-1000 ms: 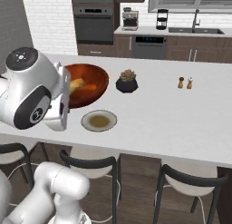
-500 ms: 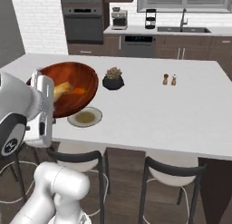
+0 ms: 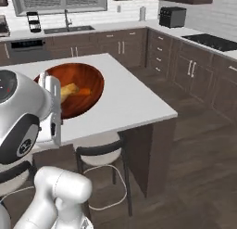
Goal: Pick the chicken drumstick and carrot from their plates and place them in the bowl. Then put the bowl in the fridge.
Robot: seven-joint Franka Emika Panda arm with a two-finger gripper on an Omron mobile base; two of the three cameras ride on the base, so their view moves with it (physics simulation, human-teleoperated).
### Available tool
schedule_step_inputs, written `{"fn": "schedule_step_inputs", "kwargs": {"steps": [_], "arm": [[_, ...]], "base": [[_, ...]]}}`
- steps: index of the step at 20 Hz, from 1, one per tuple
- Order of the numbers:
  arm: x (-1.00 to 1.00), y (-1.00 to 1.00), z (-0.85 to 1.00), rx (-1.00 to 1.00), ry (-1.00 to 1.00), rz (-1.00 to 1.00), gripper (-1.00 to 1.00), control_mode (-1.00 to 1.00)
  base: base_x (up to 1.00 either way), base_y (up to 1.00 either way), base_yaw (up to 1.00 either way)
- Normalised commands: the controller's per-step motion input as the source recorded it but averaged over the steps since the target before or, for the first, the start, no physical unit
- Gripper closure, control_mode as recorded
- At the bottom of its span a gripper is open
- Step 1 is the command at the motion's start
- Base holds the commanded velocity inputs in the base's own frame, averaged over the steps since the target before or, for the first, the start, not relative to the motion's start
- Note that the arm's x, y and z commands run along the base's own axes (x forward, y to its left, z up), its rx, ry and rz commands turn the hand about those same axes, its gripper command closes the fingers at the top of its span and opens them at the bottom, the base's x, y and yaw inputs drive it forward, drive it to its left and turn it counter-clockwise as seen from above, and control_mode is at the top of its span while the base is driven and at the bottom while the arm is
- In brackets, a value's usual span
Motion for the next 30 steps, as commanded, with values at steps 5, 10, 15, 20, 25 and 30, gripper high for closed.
{"fn": "schedule_step_inputs", "kwargs": {"steps": [5,10,15,20,25,30], "arm": [[0.0,0.0,0.0,0.0,0.0,0.0,1.0,1.0],[0.0,0.0,0.0,0.0,0.0,0.0,1.0,1.0],[0.0,0.0,0.0,0.0,0.0,0.0,1.0,1.0],[0.0,0.0,0.0,0.0,0.0,0.0,1.0,1.0],[0.0,0.0,0.0,0.0,0.0,0.0,1.0,1.0],[0.0,0.0,0.0,0.0,0.0,0.0,1.0,1.0]], "base": [[0.0,0.0,-0.99],[0.0,-0.07,-0.96],[0.76,0.0,-0.6],[1.0,-0.05,-0.29],[1.0,-0.11,-0.22],[1.0,0.32,-0.15]]}}
